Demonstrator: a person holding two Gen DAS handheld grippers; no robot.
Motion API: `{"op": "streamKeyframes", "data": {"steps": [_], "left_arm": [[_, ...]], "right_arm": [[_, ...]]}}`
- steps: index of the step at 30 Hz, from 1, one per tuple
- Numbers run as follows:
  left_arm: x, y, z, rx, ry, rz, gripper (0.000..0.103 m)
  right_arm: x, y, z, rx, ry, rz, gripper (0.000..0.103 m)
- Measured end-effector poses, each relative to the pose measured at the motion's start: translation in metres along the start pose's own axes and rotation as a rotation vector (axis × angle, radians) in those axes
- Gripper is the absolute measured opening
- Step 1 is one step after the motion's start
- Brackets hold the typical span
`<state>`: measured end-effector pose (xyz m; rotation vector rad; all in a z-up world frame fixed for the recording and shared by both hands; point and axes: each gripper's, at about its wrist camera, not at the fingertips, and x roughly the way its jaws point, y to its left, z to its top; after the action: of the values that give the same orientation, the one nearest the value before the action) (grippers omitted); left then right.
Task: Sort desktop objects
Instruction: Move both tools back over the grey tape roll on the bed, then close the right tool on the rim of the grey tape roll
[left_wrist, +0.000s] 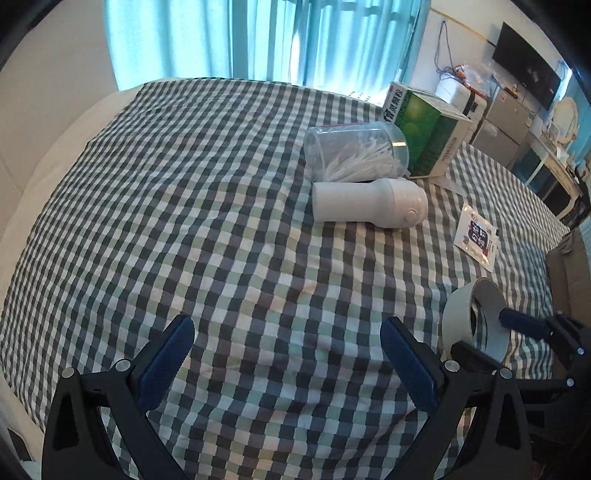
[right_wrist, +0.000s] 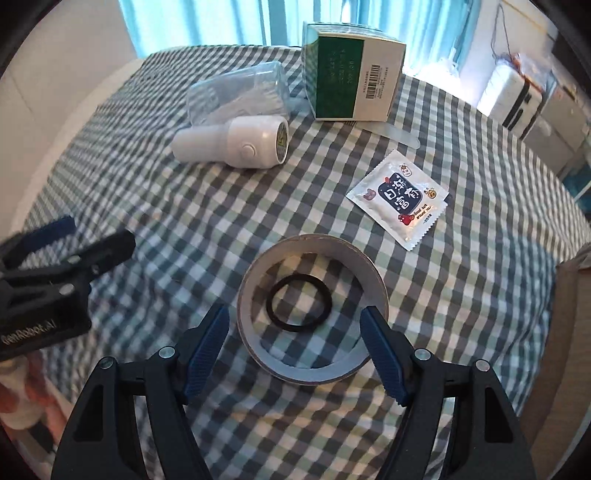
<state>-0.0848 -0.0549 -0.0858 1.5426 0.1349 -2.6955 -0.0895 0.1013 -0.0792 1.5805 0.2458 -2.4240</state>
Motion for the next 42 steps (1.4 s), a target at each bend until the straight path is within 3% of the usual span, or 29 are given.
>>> {"op": "streamKeyframes", "data": {"steps": [3,4,5,7,17,19,25,31,34,36,38,40,42], "left_arm": [[-0.001,-0.006,-0.002,0.021,0.004,-0.005,0.103],[-0.001,-0.008,-0.003,0.029,0.004,-0.006,0.103],[-0.002,-0.011,-0.004,0.037,0.004,-0.009,0.103],[-0.003,-0.015,-0.005,0.052,0.003,-0.019,0.103],[-0.001,-0.016,-0.007,0.066,0.007,-0.028,0.103],[-0.001,-0.015,-0.007,0.064,0.006,-0.024,0.103],[-0.008,-0.018,-0.009,0.079,-0.031,-0.055,0.103],[-0.023,-0.057,-0.02,0.206,-0.12,-0.135,0.103],[-0.019,-0.082,-0.027,0.276,-0.119,-0.155,0.103],[-0.014,-0.101,-0.031,0.322,-0.127,-0.153,0.103],[-0.008,-0.118,-0.036,0.362,-0.143,-0.147,0.103],[0.001,-0.135,-0.039,0.393,-0.147,-0.135,0.103],[0.012,-0.147,-0.042,0.408,-0.136,-0.12,0.099]], "right_arm": [[-0.008,-0.001,-0.002,-0.007,-0.034,-0.026,0.075],[-0.008,-0.001,-0.003,-0.007,-0.037,-0.031,0.078],[-0.007,-0.002,-0.003,-0.009,-0.037,-0.051,0.088],[-0.001,-0.003,-0.003,-0.025,-0.032,-0.084,0.092],[0.016,-0.014,-0.001,0.031,0.04,-0.037,0.091],[0.012,-0.015,-0.002,0.05,0.036,0.0,0.082],[-0.016,-0.026,0.002,0.096,-0.045,-0.026,0.081],[-0.049,-0.057,0.01,0.191,-0.145,-0.053,0.082],[-0.06,-0.07,0.009,0.262,-0.155,0.025,0.082],[-0.068,-0.077,0.007,0.29,-0.184,0.064,0.082],[-0.072,-0.082,0.01,0.291,-0.207,0.041,0.082],[-0.071,-0.09,0.008,0.294,-0.211,0.023,0.082],[-0.065,-0.101,0.005,0.325,-0.197,0.06,0.082]]}}
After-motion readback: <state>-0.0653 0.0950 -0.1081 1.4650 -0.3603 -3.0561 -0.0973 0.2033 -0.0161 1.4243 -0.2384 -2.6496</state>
